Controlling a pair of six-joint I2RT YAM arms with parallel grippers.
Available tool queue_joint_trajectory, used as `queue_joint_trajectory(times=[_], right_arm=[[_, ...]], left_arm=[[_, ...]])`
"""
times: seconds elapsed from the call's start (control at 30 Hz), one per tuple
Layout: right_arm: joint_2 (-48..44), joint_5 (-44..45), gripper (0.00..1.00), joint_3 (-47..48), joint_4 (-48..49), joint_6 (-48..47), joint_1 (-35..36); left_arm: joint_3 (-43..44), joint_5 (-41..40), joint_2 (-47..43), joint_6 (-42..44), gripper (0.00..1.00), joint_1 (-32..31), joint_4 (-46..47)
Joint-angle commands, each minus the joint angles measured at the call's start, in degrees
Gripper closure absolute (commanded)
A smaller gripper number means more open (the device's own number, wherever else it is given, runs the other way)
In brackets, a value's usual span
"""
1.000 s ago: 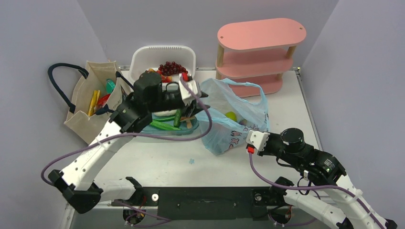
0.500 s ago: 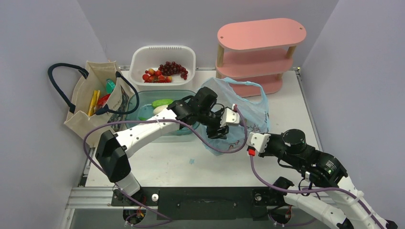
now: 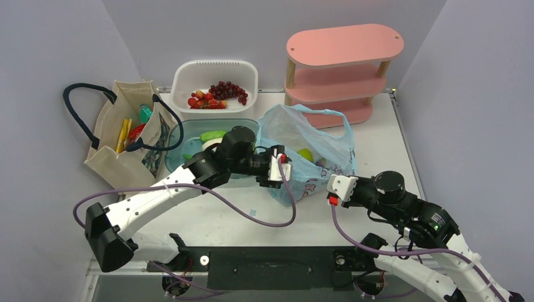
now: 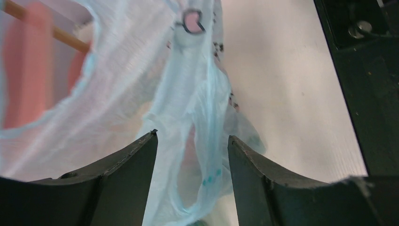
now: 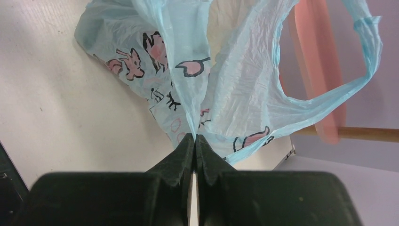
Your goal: Untie the knot of the grocery bags and take out the mixed food
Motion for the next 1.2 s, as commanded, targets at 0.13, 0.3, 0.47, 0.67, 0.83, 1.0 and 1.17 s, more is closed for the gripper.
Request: queue_joint_trajectory(times=[0.13, 0.3, 0.47, 0.67, 0.83, 1.0, 1.17], right_arm=[[-0.20, -1.84, 1.00, 0.70, 0.95, 0.06, -0.50], [-0.15, -2.03, 1.00, 0.89, 0.80, -0.02, -0.44], [0.15, -2.55, 1.00, 1.40, 0.65, -0.18, -0.49], [0.95, 0.39, 0.87, 3.93, -0.59, 4.54, -0.78], [5.45, 1.43, 0.36, 11.70, -6.02, 11.42, -1.30], [11.36, -0.42, 0.30, 16.91, -6.22, 13.27, -1.61], [18.30, -5.82, 0.29, 21.14, -2.95, 17.52, -7.81]], left_arm=[[6.68, 1.83, 0.92, 2.78, 0.45, 1.41, 4.18], [14.23, 3.99, 9.37, 5.36, 0.44, 2.31, -2.03], [17.16, 4.08, 16.24, 7.20, 0.44, 2.73, -4.70], [21.16, 10.09, 19.61, 17.66, 0.74, 2.54, -18.62], [9.90, 12.00, 9.85, 15.46, 1.00, 2.21, -8.41], [2.95, 10.51, 4.05, 14.92, 1.00, 0.97, -0.51], [2.30, 9.91, 3.30, 16.56, 1.00, 0.58, -1.48]])
